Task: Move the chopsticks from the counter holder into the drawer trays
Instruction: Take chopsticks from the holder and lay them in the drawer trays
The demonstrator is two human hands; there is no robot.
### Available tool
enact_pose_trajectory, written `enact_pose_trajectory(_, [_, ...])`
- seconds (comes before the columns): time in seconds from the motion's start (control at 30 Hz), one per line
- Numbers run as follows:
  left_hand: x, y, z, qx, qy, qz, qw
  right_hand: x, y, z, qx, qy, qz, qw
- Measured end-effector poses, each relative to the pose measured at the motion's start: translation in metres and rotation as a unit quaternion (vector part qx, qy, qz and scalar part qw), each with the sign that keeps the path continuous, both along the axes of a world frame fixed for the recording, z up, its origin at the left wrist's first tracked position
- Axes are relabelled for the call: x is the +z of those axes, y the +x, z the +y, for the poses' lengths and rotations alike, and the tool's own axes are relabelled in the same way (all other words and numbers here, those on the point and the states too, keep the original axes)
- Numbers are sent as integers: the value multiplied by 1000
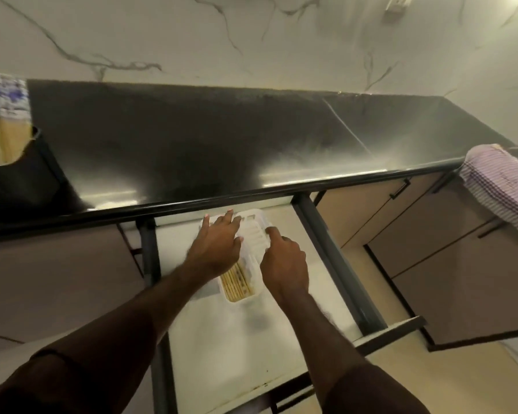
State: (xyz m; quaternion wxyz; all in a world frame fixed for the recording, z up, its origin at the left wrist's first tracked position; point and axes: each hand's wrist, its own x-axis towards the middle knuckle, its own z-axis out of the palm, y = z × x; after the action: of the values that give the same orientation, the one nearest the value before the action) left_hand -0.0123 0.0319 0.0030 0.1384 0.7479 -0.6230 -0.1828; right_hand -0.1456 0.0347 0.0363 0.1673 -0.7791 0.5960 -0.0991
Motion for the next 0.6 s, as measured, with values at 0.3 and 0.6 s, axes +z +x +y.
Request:
enact_pose_trajectory(0.3, [117,21,110,34,-228,12,973,100,7,84,18,-143,-100,984])
enact_pose_trajectory(0.6, [203,93,182,89,-360,-7,929,193,87,127,130,-275,-183,935])
